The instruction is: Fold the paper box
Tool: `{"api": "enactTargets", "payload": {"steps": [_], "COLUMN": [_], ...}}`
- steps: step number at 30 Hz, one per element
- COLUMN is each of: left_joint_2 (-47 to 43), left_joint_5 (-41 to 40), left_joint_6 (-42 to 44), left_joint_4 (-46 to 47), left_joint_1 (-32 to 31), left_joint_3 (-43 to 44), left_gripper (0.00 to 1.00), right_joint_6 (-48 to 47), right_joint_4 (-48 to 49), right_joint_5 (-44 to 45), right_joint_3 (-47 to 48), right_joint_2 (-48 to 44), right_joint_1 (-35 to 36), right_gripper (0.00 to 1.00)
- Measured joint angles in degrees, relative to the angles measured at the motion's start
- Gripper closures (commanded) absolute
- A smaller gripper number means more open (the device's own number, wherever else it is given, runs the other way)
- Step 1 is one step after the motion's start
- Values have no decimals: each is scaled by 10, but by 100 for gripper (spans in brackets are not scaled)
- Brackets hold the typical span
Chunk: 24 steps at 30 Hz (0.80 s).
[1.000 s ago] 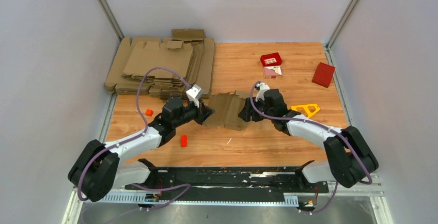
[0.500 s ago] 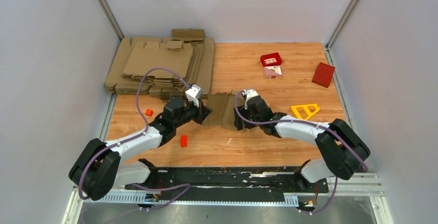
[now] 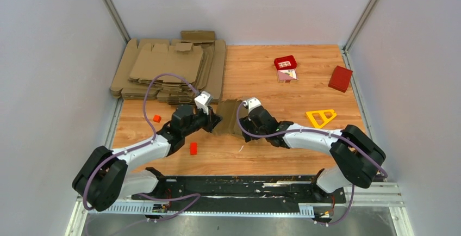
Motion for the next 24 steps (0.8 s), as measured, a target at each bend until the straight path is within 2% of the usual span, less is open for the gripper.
{"api": "enactTargets", "payload": {"steps": [4, 10, 15, 19, 24], "left_joint_2": [-1, -18, -19, -10, 29], "left_joint_5": [0, 1, 10, 23, 24], "left_joint_6": [-3, -5, -9, -16, -18], "left_joint_4": [16, 44, 74, 108, 154], "left_joint_1": [0, -5, -15, -16, -28], "left_joint_3": [-10, -36, -42, -42, -42], "left_gripper": [91, 91, 90, 91, 90], "right_joint_6": [-2, 1, 6, 16, 26], "right_joint_4": [3, 3, 0, -2, -6], "right_joint_5": [-3, -4, 3, 28, 75], "right_joint_3": [0, 0, 0, -1, -5], "right_joint_2": [-3, -3, -10, -28, -63], "right_joint_1": [0, 0, -1, -8, -19], "right_gripper": [40, 52, 56, 63, 64]}}
